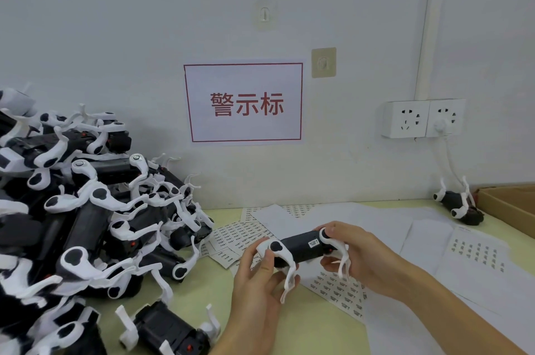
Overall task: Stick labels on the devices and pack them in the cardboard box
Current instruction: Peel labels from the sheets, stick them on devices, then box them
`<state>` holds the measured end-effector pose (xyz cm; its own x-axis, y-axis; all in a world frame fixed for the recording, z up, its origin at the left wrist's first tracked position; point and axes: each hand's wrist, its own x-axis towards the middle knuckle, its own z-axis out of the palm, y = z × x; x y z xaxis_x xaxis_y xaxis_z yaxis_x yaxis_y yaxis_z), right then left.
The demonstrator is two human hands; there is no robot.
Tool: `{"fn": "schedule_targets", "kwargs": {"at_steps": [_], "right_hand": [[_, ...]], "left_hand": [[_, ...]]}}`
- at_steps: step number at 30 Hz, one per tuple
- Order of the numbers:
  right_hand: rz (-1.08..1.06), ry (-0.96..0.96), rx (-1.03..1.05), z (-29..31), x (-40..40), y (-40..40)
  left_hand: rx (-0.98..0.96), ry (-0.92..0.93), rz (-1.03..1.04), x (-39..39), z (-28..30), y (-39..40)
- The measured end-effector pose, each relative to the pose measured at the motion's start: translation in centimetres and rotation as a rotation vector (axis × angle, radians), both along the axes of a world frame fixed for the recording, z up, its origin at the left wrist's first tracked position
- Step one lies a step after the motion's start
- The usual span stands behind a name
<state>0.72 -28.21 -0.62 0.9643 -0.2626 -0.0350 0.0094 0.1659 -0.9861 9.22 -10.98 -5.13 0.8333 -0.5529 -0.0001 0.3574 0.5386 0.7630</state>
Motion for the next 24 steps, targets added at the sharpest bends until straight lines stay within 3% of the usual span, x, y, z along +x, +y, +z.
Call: {"fn": "schedule_targets", "kwargs": {"at_steps": [9,20,24], "right_hand": [[0.097,0.115,-0.084,0.4,-0.8,-1.5],[0.248,0.243,-0.399,3.3,-2.3,-2.6],[0.221,0.276,-0.405,4.0,-3.7,-3.5]], "left_hand": [[0.066,-0.214,0.037,-0.2,-0.8,0.0],[0.191,-0.522,0.023,-1.3,1.1,0.2],[0.249,-0.524,0.029,-2.2,2.3,-1.3]]}}
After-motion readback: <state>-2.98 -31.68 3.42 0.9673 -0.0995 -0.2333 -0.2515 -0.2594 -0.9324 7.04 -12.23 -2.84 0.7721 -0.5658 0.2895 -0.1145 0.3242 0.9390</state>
